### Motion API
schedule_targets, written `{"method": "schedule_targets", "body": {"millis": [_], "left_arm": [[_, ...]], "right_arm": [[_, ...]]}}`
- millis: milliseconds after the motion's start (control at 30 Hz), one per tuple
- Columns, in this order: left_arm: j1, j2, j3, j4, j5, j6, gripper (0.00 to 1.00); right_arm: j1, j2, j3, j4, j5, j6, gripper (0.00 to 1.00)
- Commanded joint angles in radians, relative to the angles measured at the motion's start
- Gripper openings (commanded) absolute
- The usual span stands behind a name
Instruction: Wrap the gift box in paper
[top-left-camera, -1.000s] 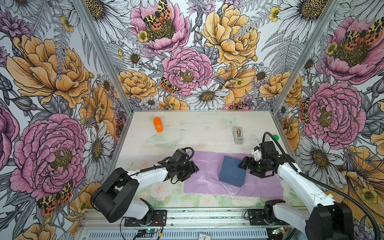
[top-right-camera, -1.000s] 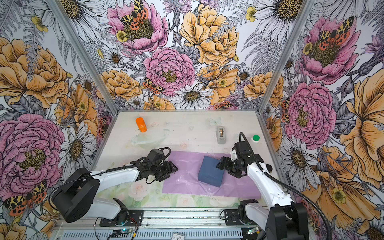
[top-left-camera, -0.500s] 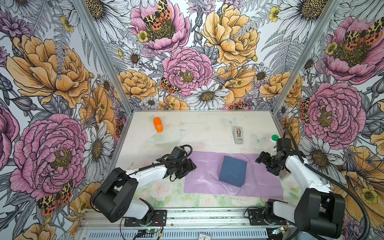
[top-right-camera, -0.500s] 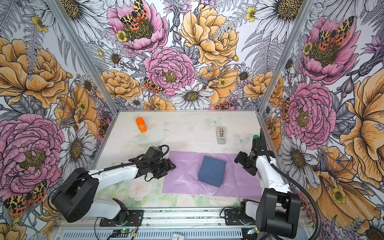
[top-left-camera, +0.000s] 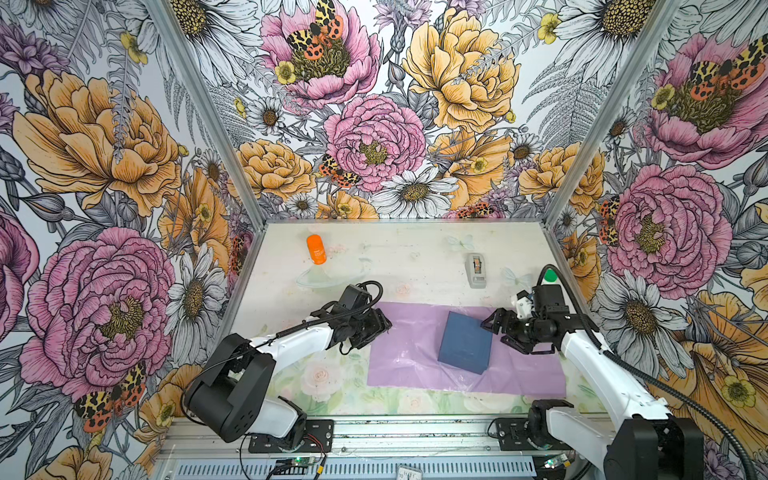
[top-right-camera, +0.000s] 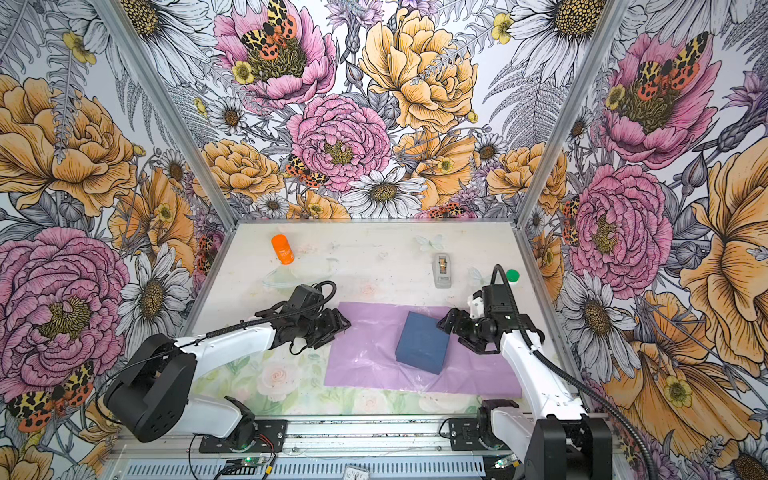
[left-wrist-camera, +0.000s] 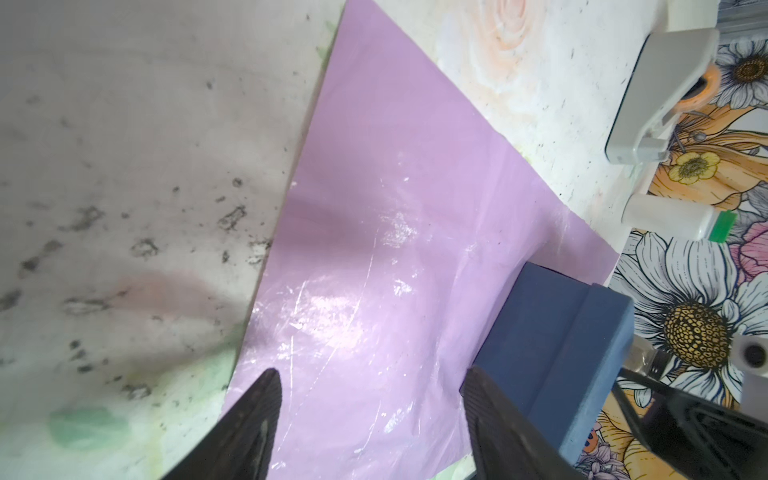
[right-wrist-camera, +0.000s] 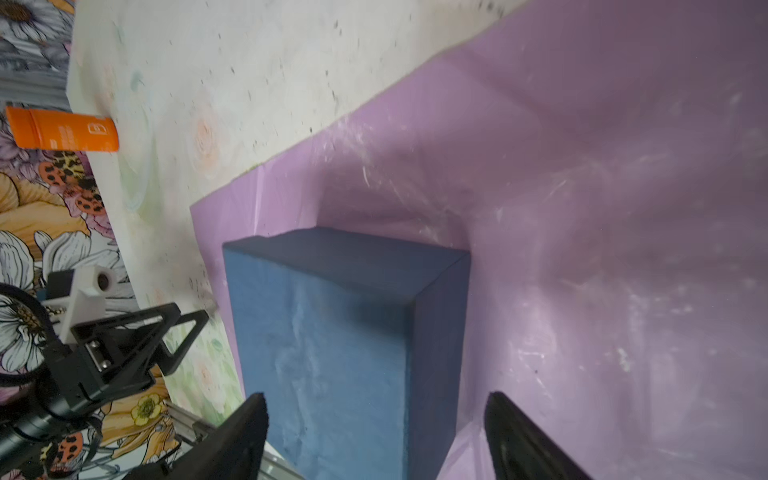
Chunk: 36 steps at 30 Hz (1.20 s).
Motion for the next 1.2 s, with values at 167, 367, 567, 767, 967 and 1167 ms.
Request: {"method": "schedule_targets", "body": {"millis": [167,367,567,767,967,1167], "left_arm": [[0.036,0.001,0.039,-0.037,-0.024,0.048,0.71],[0.079,-0.04,0.056,-0.08,-0.041,0.087,0.71],[0.139,-0.083,0.062,-0.114,-0.045,0.123,0.71],[0.183,-0.116,0.062,-0.138,-0.032,0.151,0.71],[0.217,-0.142,0.048,-0.142,0.006,0.171,0.71],[0.293,-0.158,0.043,-0.144,0.052,0.209,0.71]], "right_arm": [[0.131,0.093,-0.052,0.092,0.075,0.072,0.65],[0.197,0.13,-0.079,0.109,0.15,0.111,0.5],[0.307,0.14,-0.097,0.197,0.188,0.243,0.48],[0.451,0.152,-0.076,0.279,0.295,0.433,0.48],[0.61,0.205,-0.027,0.377,0.413,0.592,0.47],[0.746,0.339,0.044,0.509,0.521,0.721,0.47]]}}
